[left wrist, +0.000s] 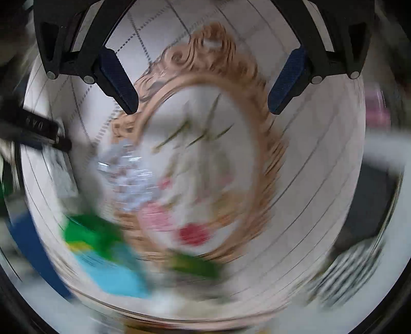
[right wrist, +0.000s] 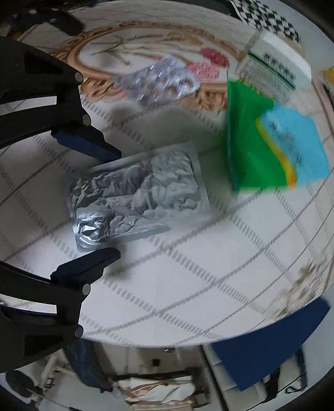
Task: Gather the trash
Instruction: 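Grasp the pill blister pack with the left tool while the right tool grasps the foil packet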
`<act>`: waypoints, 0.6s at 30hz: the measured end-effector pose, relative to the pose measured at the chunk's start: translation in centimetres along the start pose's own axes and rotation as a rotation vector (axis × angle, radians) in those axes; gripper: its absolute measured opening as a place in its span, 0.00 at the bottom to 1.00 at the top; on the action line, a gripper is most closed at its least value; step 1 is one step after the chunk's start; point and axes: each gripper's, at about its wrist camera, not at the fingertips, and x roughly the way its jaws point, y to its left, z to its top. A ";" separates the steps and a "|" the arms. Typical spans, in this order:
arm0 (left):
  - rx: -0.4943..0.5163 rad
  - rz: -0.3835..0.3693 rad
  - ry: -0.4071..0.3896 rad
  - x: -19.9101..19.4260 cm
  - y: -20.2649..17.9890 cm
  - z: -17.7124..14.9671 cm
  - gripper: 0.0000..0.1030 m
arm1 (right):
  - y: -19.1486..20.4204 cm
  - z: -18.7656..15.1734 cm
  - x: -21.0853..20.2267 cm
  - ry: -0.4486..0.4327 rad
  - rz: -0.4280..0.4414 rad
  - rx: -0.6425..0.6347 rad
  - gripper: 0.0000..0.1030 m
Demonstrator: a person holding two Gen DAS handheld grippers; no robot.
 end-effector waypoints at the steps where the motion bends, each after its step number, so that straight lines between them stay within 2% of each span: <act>1: 0.092 0.003 -0.006 0.2 -1.1 0.5 1.00 | -1.1 -0.1 0.1 0.015 0.006 0.013 0.68; 3: 0.252 0.011 -0.012 0.7 -3.0 1.3 1.00 | -3.0 -0.2 0.3 0.032 0.000 0.034 0.68; 5: 0.392 -0.024 -0.010 0.9 -4.8 2.3 1.00 | -5.3 -0.4 0.5 0.048 0.002 0.067 0.68; 10: 0.607 -0.079 0.015 1.2 -8.0 3.7 1.00 | -9.0 -0.5 0.9 0.078 0.018 0.121 0.68; 13: 0.664 -0.081 0.066 2.3 -9.2 4.4 1.00 | -9.7 -0.2 1.2 0.088 0.034 0.131 0.68; 18: 0.659 -0.085 0.134 4.3 -9.7 4.8 0.99 | -10.3 0.9 1.9 0.114 0.023 0.115 0.73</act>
